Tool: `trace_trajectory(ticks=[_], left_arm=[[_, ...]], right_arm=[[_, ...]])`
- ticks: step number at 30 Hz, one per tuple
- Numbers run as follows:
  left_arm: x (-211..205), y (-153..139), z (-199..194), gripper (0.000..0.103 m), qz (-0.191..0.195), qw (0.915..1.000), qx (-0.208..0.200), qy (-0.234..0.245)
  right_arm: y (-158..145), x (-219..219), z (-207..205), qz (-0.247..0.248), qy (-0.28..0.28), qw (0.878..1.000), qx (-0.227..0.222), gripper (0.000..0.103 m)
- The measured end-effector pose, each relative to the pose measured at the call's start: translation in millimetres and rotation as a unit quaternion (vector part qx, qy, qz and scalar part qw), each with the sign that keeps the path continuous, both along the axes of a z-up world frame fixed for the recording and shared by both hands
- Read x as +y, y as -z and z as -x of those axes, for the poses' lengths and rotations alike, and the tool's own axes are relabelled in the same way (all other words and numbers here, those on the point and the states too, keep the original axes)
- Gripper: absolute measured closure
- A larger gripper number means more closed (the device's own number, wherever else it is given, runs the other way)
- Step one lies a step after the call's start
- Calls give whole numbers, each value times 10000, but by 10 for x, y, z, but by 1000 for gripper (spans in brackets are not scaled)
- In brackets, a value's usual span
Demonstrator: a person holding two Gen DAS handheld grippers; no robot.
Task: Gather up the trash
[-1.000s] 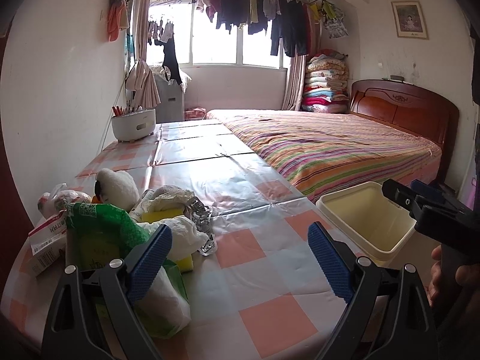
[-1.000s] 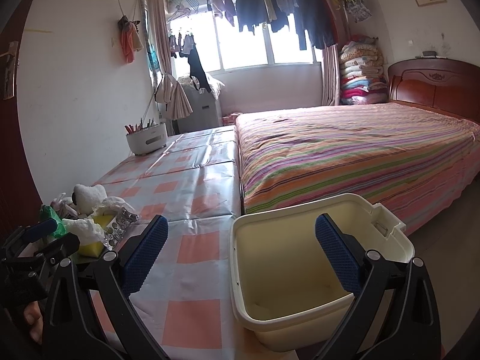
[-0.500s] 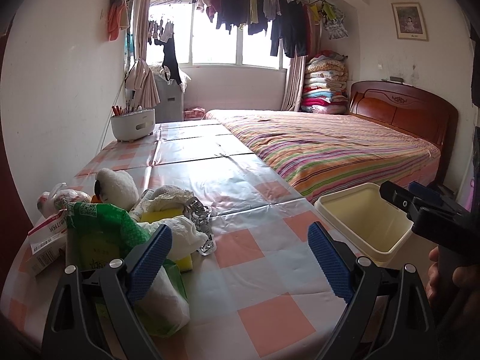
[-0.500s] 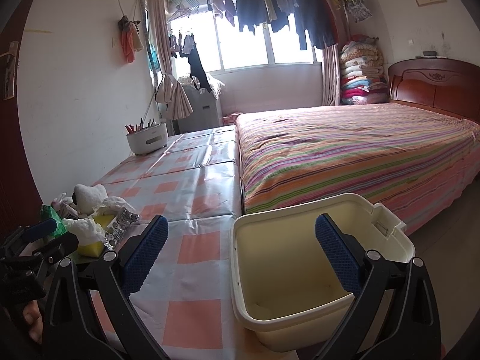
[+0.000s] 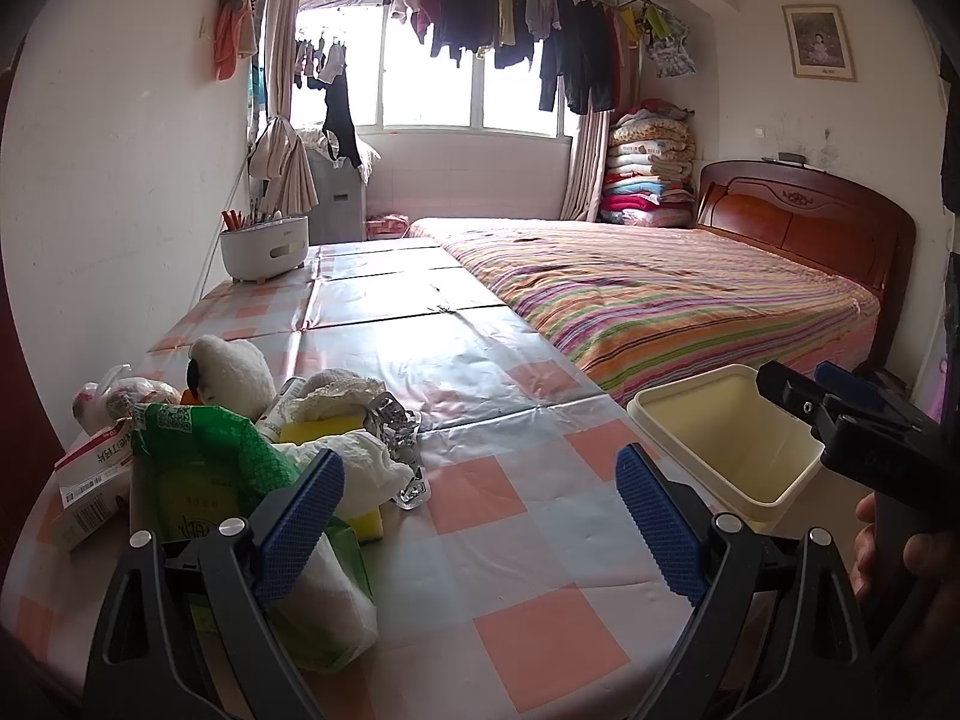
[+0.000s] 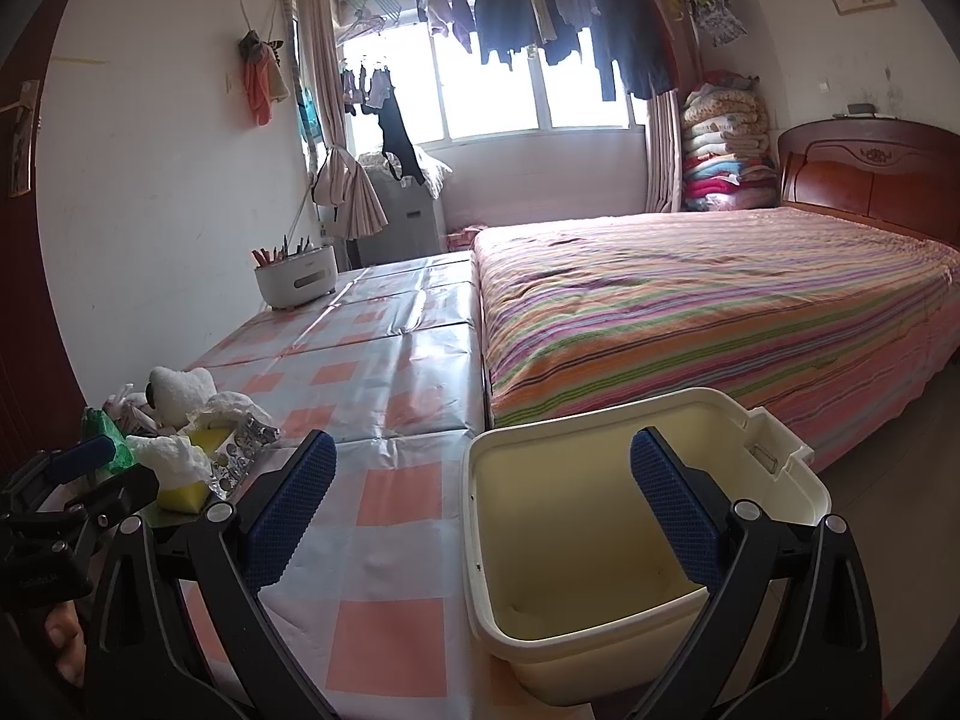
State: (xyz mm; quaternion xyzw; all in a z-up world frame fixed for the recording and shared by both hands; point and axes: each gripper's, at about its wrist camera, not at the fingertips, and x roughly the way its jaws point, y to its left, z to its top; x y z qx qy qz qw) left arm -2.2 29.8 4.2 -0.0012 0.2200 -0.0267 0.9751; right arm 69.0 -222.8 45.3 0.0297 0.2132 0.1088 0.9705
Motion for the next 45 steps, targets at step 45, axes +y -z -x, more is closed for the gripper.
trace_trajectory(ticks=[45], left_arm=[[524, -192, 197, 14, 325, 9978, -255, -522]], right_arm=[[-82, 585, -66, -64, -990, 9951, 45, 6]])
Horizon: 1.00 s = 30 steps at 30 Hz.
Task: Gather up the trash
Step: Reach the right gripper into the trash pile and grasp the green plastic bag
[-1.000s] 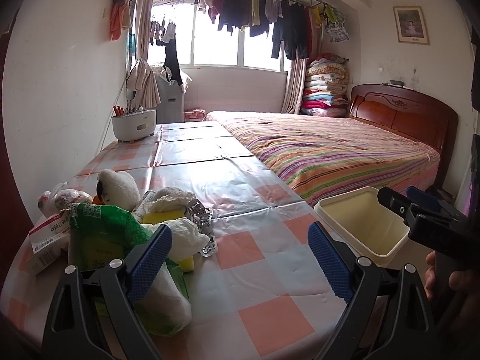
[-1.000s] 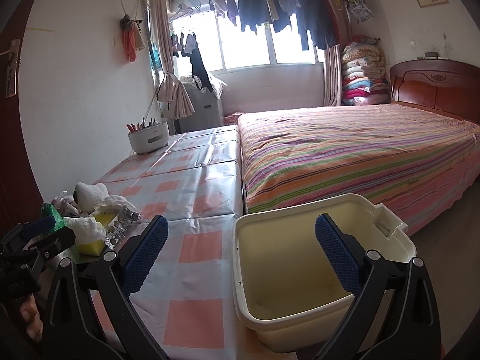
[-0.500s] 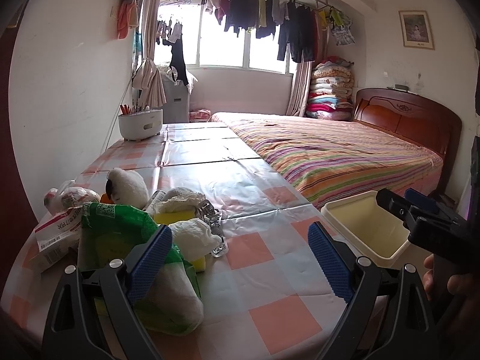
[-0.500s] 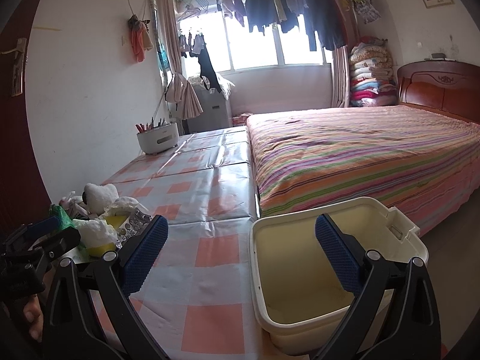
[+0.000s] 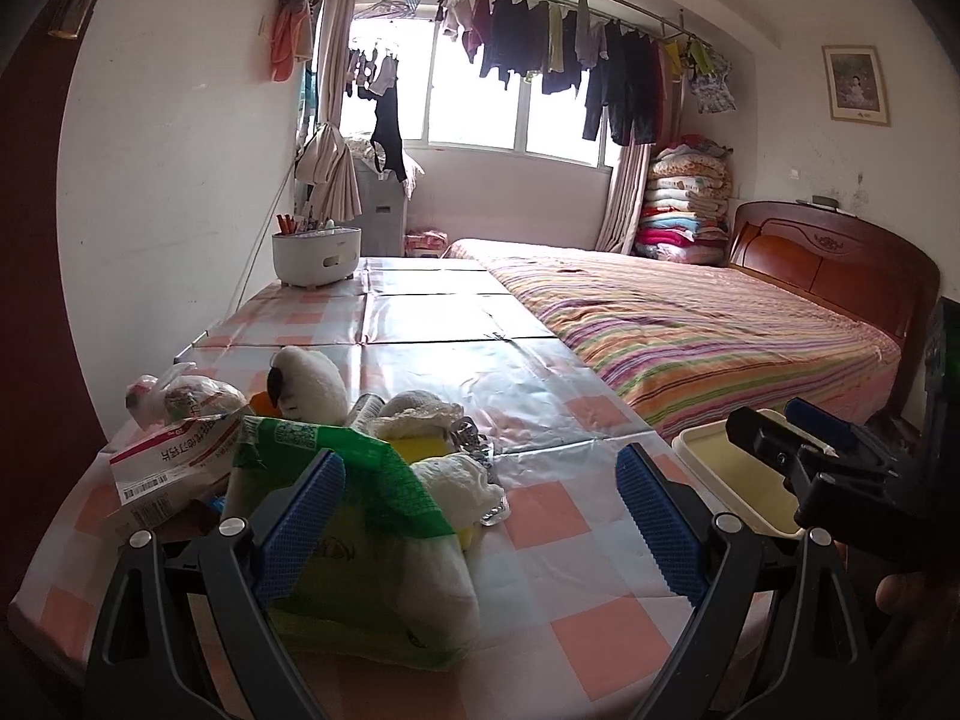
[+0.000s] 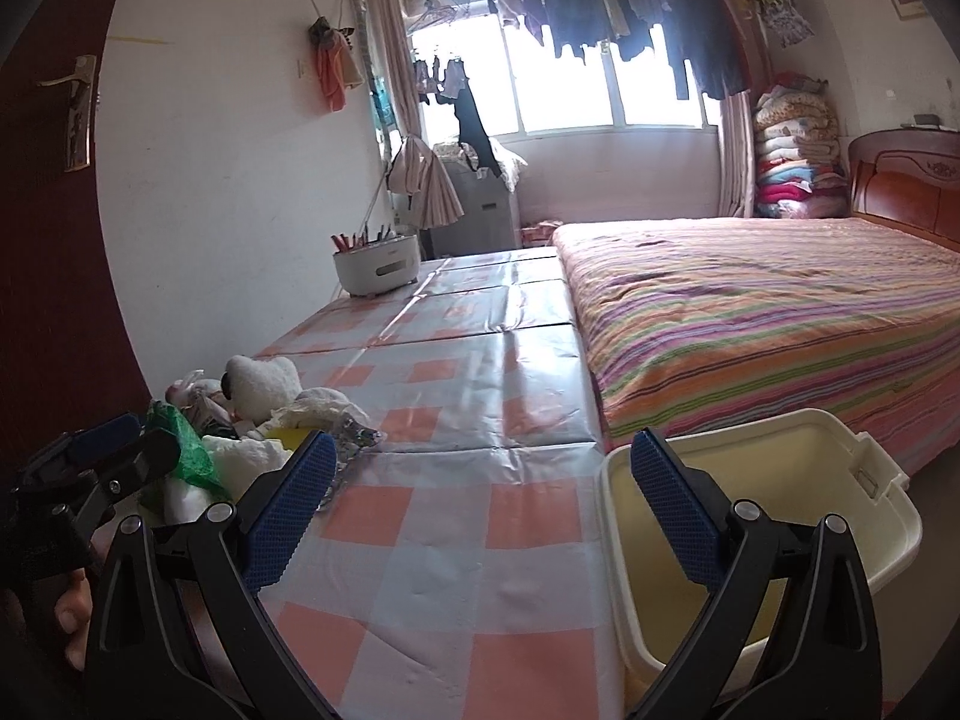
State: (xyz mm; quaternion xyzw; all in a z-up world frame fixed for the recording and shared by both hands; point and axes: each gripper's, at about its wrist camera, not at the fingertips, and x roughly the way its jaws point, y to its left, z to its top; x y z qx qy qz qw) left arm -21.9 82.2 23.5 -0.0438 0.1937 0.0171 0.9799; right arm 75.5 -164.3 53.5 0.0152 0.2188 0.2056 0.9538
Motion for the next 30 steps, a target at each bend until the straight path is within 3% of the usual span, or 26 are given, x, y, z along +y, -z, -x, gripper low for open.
trace_trajectory(ticks=[14, 24, 30], left_arm=[[842, -26, 252, 14, 196, 9946, -6, -1019], [1303, 42, 439, 14, 432, 9849, 129, -1672], [1409, 90, 489, 14, 525, 9820, 250, -1795]], right_arm=[[104, 937, 118, 297, -1538, 9874, 240, 6], [159, 1634, 301, 627, -2568, 9638, 364, 6], [363, 1806, 135, 617, -2741, 9543, 1015, 6]])
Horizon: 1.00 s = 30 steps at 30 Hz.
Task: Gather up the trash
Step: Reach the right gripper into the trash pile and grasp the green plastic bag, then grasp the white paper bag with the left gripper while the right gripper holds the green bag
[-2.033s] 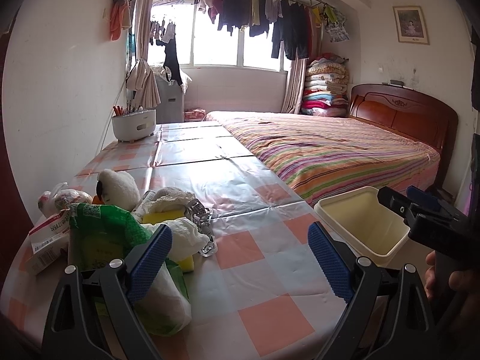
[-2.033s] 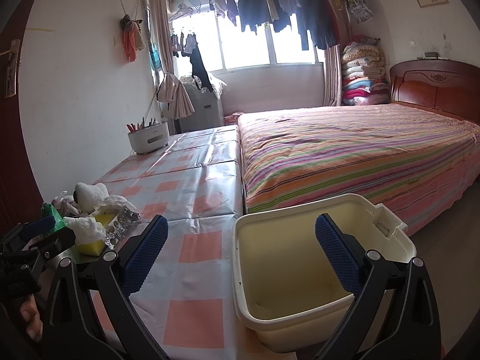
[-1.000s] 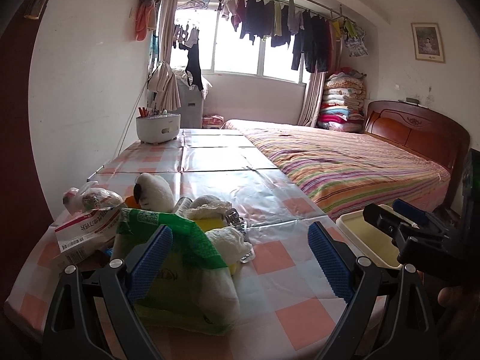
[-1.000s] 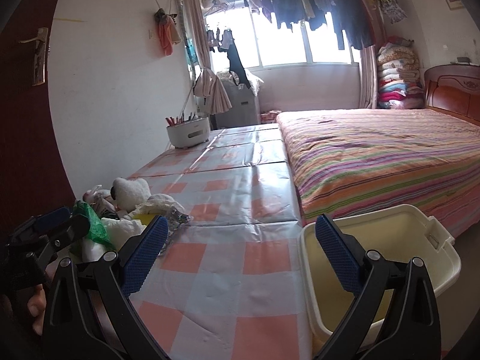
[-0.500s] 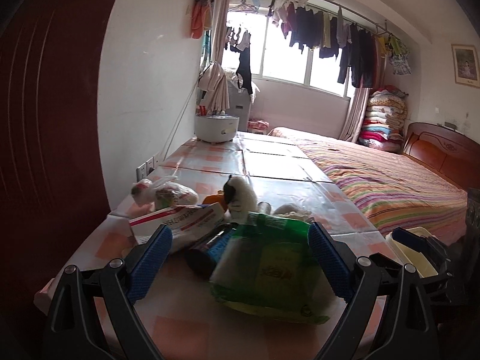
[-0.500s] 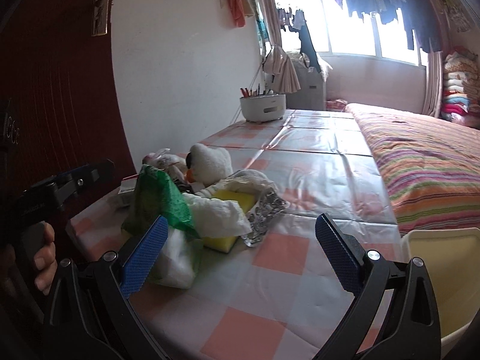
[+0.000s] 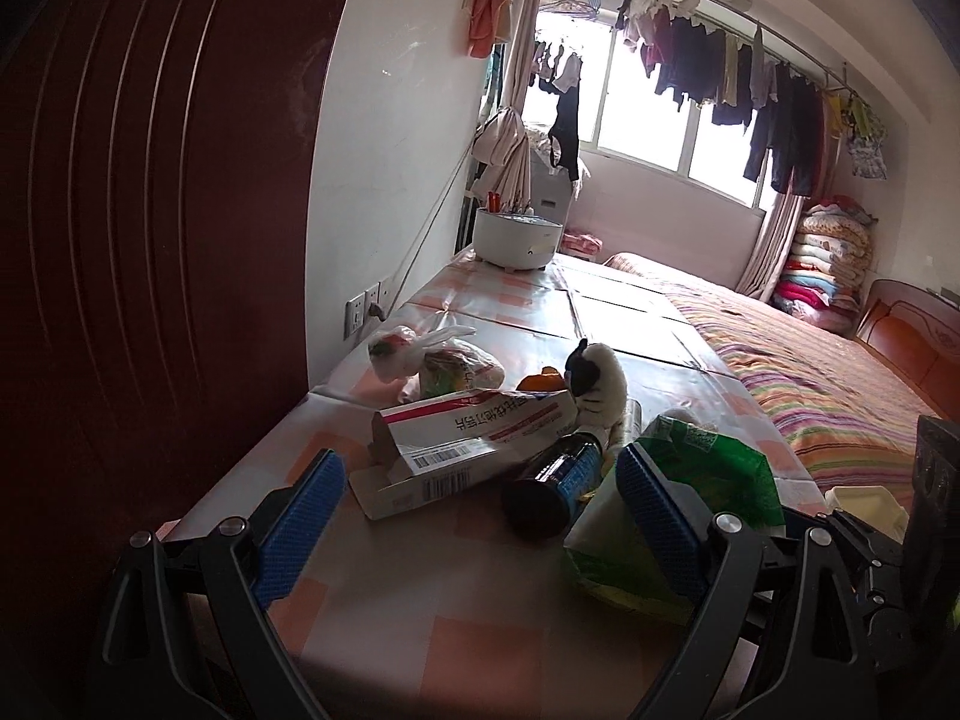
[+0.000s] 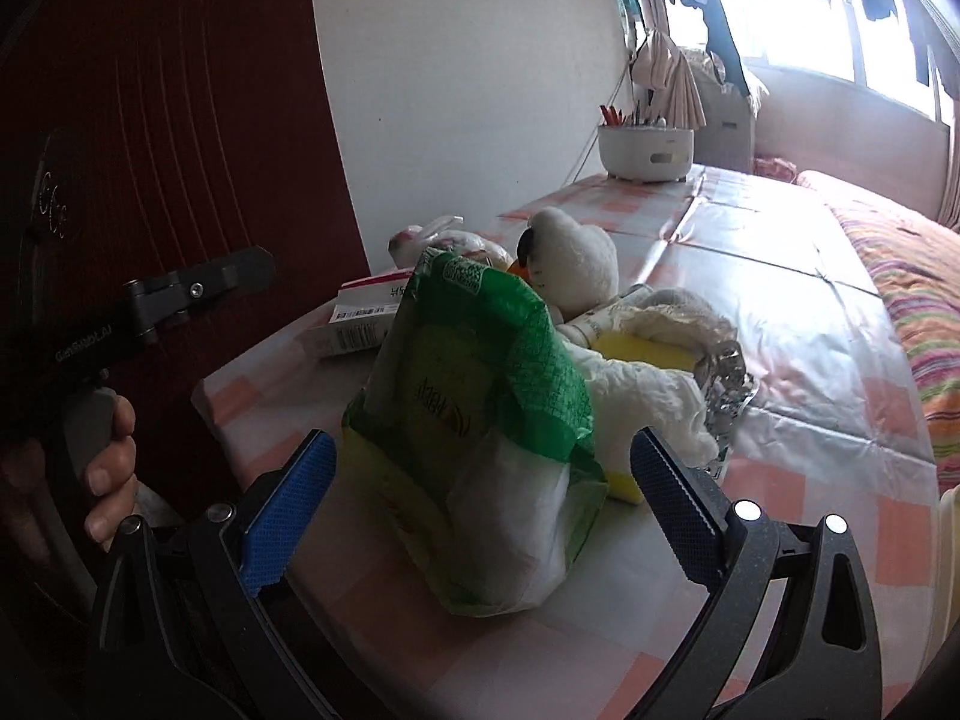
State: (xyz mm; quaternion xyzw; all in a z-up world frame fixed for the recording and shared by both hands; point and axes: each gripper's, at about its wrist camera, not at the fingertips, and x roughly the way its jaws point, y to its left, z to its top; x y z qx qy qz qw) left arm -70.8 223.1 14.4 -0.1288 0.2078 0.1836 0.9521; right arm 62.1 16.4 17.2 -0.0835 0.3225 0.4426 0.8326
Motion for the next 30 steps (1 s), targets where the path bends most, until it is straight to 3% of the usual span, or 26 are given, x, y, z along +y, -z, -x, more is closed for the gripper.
trace_trajectory(ticks=[3, 4, 5, 7, 10, 13, 18, 21, 30], left_arm=[[39, 47, -18, 14, 29, 10000, 75, -27], [50, 58, -19, 14, 34, 9999, 87, -36], [67, 70, -27, 14, 43, 9999, 106, -47], [86, 101, -56, 14, 73, 9998, 178, -58], [102, 145, -96, 14, 105, 9996, 262, -42], [140, 182, -132, 14, 199, 9992, 344, -57], [297, 203, -165, 14, 649, 9973, 340, -7], [442, 185, -210, 14, 1113, 9933, 290, 110], [809, 192, -462, 14, 2347, 9705, 277, 477]], right_arm=[[64, 49, -39, 93, -21, 9999, 124, 13], [85, 64, -56, 118, -25, 9998, 182, 21], [105, 76, -69, 160, 0, 9996, 231, 36], [140, 84, -109, 232, -34, 9991, 361, 52], [176, 49, -165, 180, -56, 9980, 595, 65], [143, -11, -147, 39, -116, 9984, 545, 78], [35, -178, -110, -352, -60, 9986, 383, 80], [-31, -284, -106, -507, 37, 9984, 262, 80], [-112, -466, -119, -763, 94, 9967, 252, 80]])
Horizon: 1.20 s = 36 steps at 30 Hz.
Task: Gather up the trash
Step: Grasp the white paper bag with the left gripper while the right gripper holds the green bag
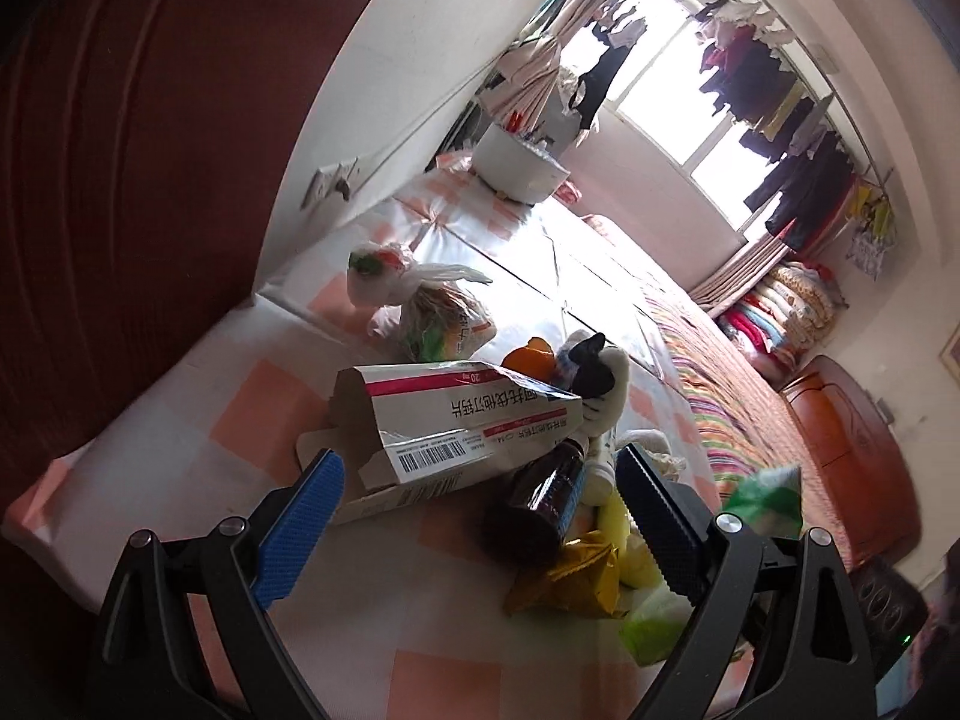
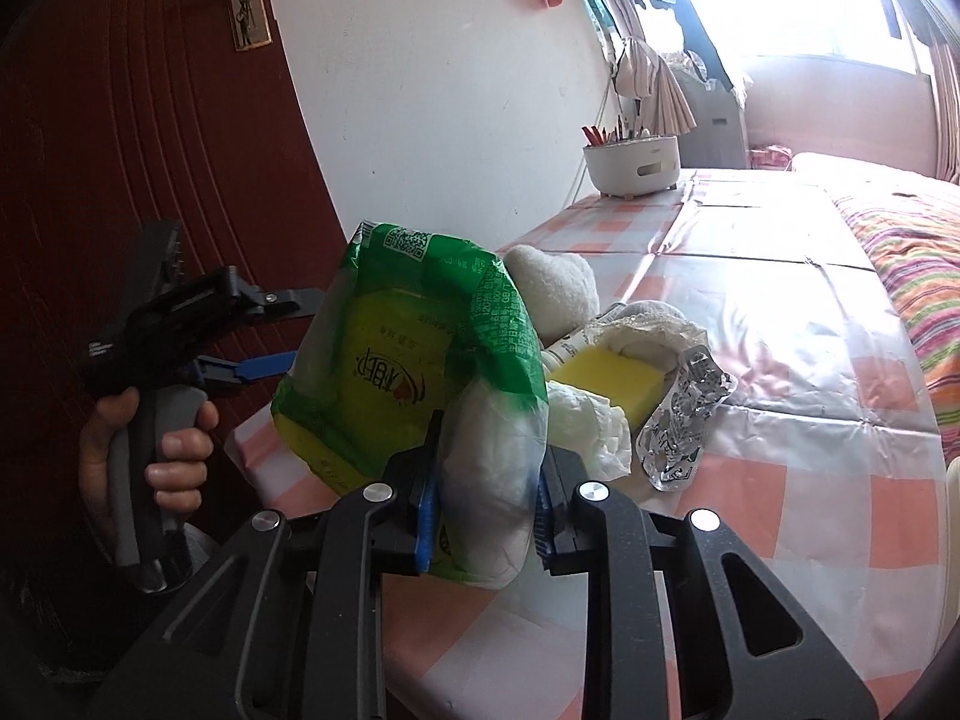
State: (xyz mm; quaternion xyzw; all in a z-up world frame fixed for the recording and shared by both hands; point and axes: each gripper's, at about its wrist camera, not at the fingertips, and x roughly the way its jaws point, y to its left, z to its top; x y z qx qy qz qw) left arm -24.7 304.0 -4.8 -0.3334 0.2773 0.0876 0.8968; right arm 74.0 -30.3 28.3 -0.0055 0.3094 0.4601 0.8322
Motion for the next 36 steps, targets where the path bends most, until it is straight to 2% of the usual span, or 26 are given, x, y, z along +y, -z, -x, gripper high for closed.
trace_trajectory(ticks=[12, 14, 17, 19, 21, 22, 23, 27, 31, 36], left_arm=[[270, 199, -544, 14, 752, 9942, 550, 534], [292, 239, -607, 17, 849, 9928, 594, 597], [293, 324, -679, 40, 974, 9904, 722, 664], [262, 377, -725, 67, 957, 9891, 840, 742], [223, 437, -754, 77, 1045, 9871, 881, 835], [208, 457, -763, 87, 1068, 9866, 881, 867], [188, 469, -776, 91, 1062, 9863, 875, 914], [76, 403, -758, 100, 804, 9898, 643, 983], [-52, 211, -689, 101, 184, 9956, 373, 845], [-174, 28, -616, 101, -352, 9967, 122, 715]], right_arm=[[-46, -108, 30, -125, 63, 9999, -38, 79], [-52, -113, 24, -134, 73, 9999, -40, 79], [-41, -142, 30, -155, 98, 9998, -33, 79], [-45, -147, 22, -155, 126, 9998, -42, 79], [-51, -160, 19, -164, 151, 9997, -44, 79], [-51, -166, 16, -168, 168, 9997, -46, 79], [-50, -174, 13, -169, 190, 9997, -53, 79], [-73, -197, 5, -188, 278, 9994, -74, 79], [-117, -266, 9, -231, 391, 9988, -164, 79], [-142, -359, 5, -257, 519, 9981, -223, 79]])
